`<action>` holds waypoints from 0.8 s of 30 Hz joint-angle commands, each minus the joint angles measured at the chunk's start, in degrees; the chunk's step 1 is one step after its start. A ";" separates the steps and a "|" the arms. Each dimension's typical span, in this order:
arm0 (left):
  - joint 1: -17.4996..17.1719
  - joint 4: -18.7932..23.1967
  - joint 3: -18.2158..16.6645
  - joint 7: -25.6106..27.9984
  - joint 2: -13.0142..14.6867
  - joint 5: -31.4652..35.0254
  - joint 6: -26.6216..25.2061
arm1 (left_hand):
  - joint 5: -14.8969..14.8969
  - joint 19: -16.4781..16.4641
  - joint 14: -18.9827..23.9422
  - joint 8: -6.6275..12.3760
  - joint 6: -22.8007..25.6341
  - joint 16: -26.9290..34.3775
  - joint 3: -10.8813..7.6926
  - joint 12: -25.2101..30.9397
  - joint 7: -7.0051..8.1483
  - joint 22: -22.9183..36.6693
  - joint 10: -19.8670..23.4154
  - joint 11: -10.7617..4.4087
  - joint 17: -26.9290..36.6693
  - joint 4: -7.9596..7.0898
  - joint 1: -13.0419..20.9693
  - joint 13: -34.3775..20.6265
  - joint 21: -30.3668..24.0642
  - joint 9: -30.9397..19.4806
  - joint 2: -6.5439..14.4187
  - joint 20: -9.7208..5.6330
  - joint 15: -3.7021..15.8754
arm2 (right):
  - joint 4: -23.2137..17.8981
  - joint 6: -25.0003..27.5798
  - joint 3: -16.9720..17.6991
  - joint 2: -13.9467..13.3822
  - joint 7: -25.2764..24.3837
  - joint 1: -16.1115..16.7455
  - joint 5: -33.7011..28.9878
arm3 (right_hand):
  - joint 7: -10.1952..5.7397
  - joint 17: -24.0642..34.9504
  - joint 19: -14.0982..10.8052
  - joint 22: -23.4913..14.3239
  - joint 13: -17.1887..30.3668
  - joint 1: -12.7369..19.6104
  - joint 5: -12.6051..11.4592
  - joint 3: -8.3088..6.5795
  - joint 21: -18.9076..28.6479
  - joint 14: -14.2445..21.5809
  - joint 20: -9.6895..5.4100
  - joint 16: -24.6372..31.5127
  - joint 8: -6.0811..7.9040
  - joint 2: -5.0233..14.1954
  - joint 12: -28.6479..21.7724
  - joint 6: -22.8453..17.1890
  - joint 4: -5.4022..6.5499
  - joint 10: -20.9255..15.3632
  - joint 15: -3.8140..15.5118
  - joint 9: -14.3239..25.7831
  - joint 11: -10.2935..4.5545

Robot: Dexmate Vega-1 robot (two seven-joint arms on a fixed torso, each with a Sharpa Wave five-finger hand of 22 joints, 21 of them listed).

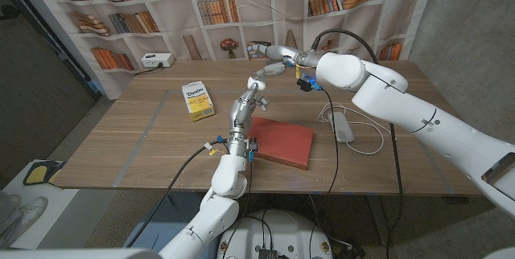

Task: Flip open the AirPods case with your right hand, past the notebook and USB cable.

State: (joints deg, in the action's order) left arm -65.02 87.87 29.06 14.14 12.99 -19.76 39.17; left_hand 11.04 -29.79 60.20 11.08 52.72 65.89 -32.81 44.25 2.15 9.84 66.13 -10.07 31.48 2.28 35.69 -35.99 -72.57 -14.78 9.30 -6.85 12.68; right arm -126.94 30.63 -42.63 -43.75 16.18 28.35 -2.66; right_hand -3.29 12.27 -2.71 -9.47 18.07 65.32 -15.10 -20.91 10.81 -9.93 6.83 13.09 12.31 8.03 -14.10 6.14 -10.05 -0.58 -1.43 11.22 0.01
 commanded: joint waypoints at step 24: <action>-1.06 1.98 -0.19 1.08 1.12 4.50 0.96 | 0.47 -0.61 -0.42 -0.12 -1.08 -0.78 -3.16 -0.34 1.16 0.49 -0.07 -1.41 0.92 -2.34 -1.09 -1.08 2.03 0.02 -0.40 -0.11 -0.04 | -1.15 0.00 0.87 -1.12 -0.89 0.71 2.62 | -2.08 0.63 0.02 -0.16 0.12 2.61 -1.70 -2.48 -0.11 -1.44 -1.94 0.86 0.16 3.25 0.18 -1.09 1.40 -1.15 2.63 -0.03 -1.99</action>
State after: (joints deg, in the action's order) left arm -65.65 89.28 28.87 14.98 13.70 -16.54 39.68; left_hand 11.26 -30.10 59.96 11.08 51.76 65.23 -34.41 43.81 3.10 10.02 66.12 -10.08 32.28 1.32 34.82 -36.79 -70.76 -14.65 8.41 -7.16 12.90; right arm -127.80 30.50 -41.84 -44.69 15.64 28.94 -0.56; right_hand -4.94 12.67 -2.82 -9.46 18.08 67.77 -16.45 -22.79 10.81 -9.82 5.08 13.66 12.31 10.68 -13.70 5.14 -8.77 -1.60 0.75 11.22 -1.37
